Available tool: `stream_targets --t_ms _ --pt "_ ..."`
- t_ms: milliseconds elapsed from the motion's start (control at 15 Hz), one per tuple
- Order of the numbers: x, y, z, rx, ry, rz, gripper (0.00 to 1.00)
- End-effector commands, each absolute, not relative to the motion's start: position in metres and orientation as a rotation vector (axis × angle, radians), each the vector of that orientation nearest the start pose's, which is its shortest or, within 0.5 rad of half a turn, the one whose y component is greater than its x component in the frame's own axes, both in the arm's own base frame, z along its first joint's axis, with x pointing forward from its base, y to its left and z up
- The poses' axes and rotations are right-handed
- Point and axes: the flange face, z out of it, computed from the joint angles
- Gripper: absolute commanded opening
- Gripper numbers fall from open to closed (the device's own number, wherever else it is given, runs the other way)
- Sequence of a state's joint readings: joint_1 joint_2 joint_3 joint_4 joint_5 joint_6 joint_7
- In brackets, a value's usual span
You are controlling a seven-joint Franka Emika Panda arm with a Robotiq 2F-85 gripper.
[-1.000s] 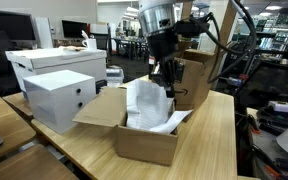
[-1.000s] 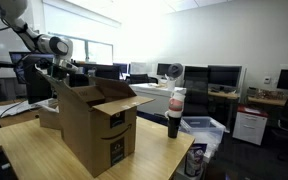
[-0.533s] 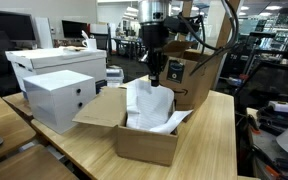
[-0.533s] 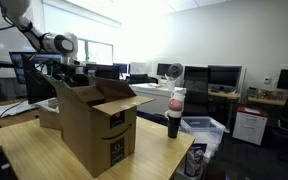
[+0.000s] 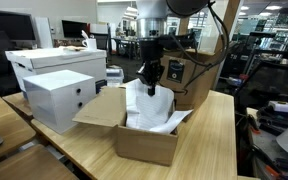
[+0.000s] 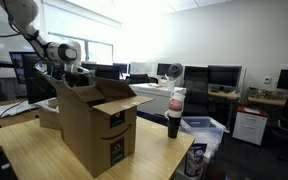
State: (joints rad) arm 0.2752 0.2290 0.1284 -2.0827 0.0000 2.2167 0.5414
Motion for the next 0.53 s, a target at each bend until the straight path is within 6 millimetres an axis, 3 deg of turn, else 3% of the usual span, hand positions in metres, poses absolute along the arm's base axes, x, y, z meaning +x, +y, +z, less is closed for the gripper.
stream_targets --t_ms 0,133,267,467 --pt "0.526 0.211 0.275 -3.168 0.211 0.091 0.03" --pt "0.526 0.207 0.255 -3.189 0.219 0.097 0.03" --pt "0.52 0.196 0.234 -3.259 0.34 0.193 0.02" --pt "0.512 0.185 0.227 -3.318 0.429 0.23 0.03"
